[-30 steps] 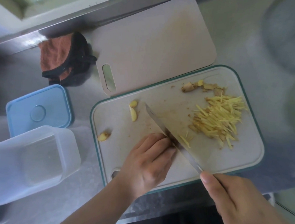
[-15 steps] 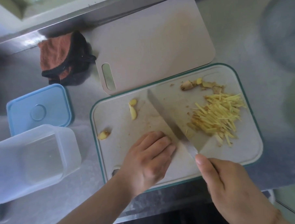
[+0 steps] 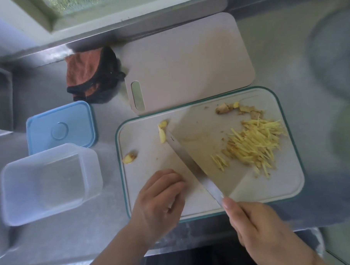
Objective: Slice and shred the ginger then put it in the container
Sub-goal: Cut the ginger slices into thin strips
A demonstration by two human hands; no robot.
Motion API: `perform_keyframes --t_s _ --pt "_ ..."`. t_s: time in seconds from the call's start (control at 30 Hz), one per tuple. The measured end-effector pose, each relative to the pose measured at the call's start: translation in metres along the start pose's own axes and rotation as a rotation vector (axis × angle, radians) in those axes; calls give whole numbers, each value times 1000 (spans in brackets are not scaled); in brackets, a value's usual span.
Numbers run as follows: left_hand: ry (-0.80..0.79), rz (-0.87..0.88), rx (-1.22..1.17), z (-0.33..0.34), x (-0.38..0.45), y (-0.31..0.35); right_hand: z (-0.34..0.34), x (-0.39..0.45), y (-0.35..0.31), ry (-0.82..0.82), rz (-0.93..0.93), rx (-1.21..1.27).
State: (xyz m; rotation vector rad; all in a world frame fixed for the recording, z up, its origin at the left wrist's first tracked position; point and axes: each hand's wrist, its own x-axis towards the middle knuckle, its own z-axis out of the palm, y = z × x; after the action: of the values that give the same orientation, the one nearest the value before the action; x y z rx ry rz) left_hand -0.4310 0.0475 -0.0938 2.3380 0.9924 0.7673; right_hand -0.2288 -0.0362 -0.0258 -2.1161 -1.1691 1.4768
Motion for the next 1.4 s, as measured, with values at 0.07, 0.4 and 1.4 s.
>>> perform_keyframes --t_s 0.07,0.4,1.4 --pt "-21 -10 -11 0 -3 2 -13 4 9 -10 8 39" --pt "172 158 9 -16 24 45 -52 -3 13 2 -107 -274" --pt "-264 -592 334 37 112 125 -91 -6 -2 42 -433 -994"
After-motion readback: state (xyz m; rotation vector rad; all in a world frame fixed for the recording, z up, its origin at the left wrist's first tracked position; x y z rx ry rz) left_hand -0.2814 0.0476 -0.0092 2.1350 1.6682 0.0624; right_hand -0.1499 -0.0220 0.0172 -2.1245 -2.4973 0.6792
